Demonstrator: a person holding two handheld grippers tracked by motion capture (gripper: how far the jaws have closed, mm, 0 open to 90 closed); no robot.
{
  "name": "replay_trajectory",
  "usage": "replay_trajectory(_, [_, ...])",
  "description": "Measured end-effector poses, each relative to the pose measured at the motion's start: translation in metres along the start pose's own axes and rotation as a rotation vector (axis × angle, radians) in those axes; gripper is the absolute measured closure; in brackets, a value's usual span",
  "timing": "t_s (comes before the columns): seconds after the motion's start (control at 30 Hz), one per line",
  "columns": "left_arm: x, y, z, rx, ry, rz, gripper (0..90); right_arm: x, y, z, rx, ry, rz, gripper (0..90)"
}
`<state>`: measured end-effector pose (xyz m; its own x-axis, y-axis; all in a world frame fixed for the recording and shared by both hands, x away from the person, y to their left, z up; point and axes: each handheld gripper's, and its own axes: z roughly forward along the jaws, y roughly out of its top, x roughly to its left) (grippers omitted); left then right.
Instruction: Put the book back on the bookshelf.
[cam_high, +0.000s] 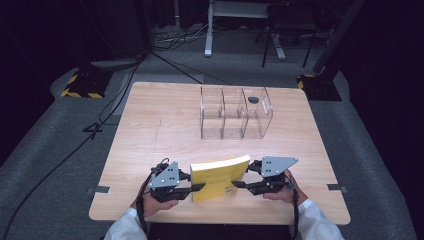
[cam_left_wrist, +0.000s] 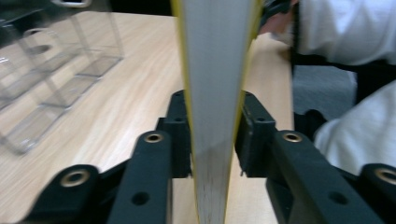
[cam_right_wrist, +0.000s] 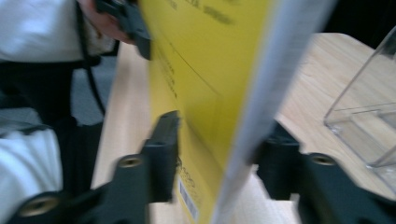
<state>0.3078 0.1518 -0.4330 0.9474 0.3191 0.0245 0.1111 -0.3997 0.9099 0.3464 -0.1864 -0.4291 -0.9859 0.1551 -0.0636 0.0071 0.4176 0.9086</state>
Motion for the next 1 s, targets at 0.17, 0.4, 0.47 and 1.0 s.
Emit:
replay_trajectory(0.17, [-0.003, -0.007, 0.006, 0.025, 0.027, 0.011, 63.1, 0.01, -0.006, -0.008, -0.017, 0.027, -0.034, 70.6])
replay_trajectory(0.4, [0.001, -0.03, 0.017, 0.09, 0.044, -0.02, 61.4, 0.014, -0.011, -0.005, -0.021, 0.049, -0.014, 72.1])
replay_trajectory(0.47, [0.001, -0.033, 0.02, 0.092, 0.051, -0.022, 60.6, 0.014, -0.013, 0.0, -0.009, 0.05, -0.006, 71.7])
replay_trajectory(1.0, [0.012, -0.009, 0.068, 0.106, 0.082, 0.0, 57.5, 0.013, -0.016, -0.018, 0.005, -0.074, 0.005, 72.6])
